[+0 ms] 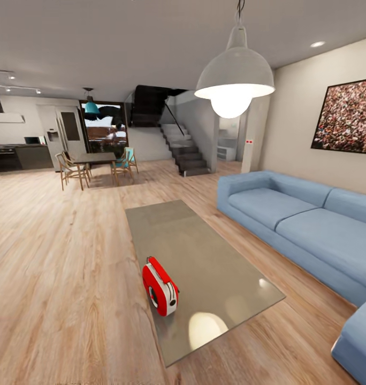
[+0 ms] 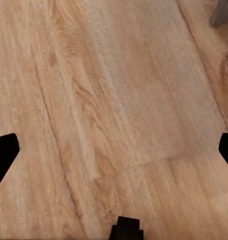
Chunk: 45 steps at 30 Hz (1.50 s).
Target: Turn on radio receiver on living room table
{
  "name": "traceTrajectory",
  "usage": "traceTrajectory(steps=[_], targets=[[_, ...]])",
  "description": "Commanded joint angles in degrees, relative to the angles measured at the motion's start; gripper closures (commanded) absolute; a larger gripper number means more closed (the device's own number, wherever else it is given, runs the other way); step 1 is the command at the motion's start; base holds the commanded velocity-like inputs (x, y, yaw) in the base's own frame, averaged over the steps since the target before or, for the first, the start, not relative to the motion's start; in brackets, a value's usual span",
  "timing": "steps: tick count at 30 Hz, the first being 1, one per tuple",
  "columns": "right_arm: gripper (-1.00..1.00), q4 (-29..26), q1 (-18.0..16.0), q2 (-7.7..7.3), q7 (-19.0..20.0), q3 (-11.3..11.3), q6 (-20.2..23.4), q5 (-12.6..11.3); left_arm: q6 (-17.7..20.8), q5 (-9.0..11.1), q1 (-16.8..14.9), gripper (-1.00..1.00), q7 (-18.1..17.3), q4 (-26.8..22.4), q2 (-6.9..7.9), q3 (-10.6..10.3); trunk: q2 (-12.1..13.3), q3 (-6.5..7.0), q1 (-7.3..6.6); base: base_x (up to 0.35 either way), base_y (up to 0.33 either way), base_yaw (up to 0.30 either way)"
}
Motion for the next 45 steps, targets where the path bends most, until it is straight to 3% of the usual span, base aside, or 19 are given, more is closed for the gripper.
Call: traceTrajectory(steps=[1,25,45], targets=[[-1.00,0.0,0.0,0.01,0.0,0.0,0.0,0.0,0.0,0.0,0.0,-1.00,0.0,0.0,0.04,0.1,0.0,0.00,0.00,0.000,0.000,0.295],[-1.00,0.0,0.0,0.01,0.0,0.1,0.0,0.2,0.0,0.0,0.0,-1.00,0.0,0.0,0.02,0.2,0.0,0.00,0.00,0.002,-0.004,0.295],[-1.00,0.0,0.0,0.01,0.0,0.1,0.0,0.2,0.1,0.0,0.0,-1.00,0.0,0.0,-0.03,0.2,0.0,0.00,0.00,0.186,-0.225,0.295]])
